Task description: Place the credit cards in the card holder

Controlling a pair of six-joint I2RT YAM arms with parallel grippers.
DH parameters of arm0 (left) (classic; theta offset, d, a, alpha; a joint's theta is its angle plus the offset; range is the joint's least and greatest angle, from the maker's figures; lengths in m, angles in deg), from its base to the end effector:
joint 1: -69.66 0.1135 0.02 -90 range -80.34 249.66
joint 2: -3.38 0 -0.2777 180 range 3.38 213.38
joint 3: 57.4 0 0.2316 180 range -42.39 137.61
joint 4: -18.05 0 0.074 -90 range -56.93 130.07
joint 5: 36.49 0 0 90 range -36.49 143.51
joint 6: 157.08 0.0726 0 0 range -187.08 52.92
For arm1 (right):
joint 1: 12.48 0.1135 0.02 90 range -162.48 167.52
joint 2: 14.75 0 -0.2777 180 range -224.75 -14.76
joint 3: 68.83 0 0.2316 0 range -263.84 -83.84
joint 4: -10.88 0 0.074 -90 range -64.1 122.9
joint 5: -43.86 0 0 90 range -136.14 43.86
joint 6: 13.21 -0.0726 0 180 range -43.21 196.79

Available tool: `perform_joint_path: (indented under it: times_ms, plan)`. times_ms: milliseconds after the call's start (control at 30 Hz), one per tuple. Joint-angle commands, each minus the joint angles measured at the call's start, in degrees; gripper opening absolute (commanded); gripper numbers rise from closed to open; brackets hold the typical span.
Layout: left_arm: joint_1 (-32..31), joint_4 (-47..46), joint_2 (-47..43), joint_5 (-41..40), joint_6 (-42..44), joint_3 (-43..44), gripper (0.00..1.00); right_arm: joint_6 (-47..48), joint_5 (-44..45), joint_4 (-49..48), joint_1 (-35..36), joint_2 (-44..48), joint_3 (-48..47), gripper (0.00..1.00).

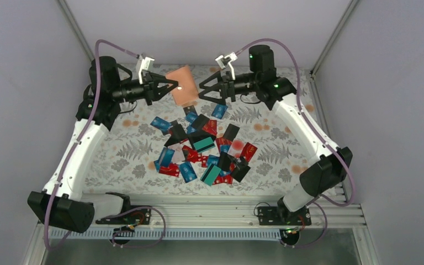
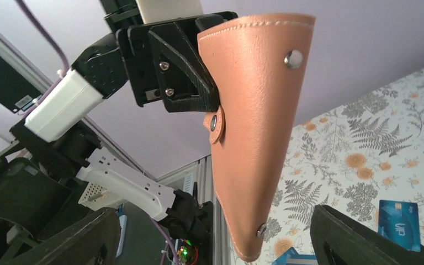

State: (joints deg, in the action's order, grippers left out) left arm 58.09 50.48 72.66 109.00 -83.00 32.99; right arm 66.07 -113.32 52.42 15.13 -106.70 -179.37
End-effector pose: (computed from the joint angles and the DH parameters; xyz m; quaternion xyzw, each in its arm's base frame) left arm 0.2336 -0.1089 0.4341 0.2689 0.6952 -0.4830 0.4594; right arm 0.2730 0.2183 0.4250 -0.4042 0.6420 0.5867 0.2832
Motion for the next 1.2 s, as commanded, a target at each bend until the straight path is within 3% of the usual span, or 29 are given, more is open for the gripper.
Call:
perform_joint_path:
  times_ms: [0,300,400,467,733,867,967,1000,1067,1167]
  plan:
    - [-1.1,6.2,2.0,7.6,6.7,4.5,0.02,3.4,-6.2,0.1,-1.7,2.6,1.6,0.86]
    - [-5.5,9.0,5.8,10.9,9.5,8.0,0.02,0.7,-9.8,-2.9,-1.5,2.3,2.8,0.74]
    - [-6.5,9.0,6.4,10.9,9.7,8.6,0.03,0.0,-10.0,-4.1,-1.4,2.8,4.0,0.63]
    - [-7.2,9.6,7.4,10.7,10.2,9.5,0.03,-0.2,-10.7,-4.9,-0.7,3.1,5.0,0.50]
    - [-7.5,11.7,8.9,10.1,11.8,11.6,0.05,-2.0,-10.7,-7.5,-0.4,4.8,6.9,0.24]
    - [-7.4,12.0,9.3,7.5,11.6,12.3,0.27,-2.9,-7.6,-7.6,-0.1,5.2,7.2,0.12]
    - [-7.8,11.4,8.1,1.3,10.4,12.5,0.58,-4.0,-3.6,-7.5,-0.2,5.6,7.3,0.08]
    - [-8.1,11.5,7.7,-3.4,10.0,12.5,0.73,-4.9,-1.8,-7.5,-0.1,5.7,7.3,0.07]
    - [-9.1,12.3,6.7,-11.7,9.7,12.6,0.85,-7.0,1.8,-8.1,-0.1,5.7,7.3,0.05]
    - [-12.0,13.8,5.6,-23.2,9.6,12.6,0.89,-9.9,8.2,-7.8,-0.1,5.8,6.5,0.04]
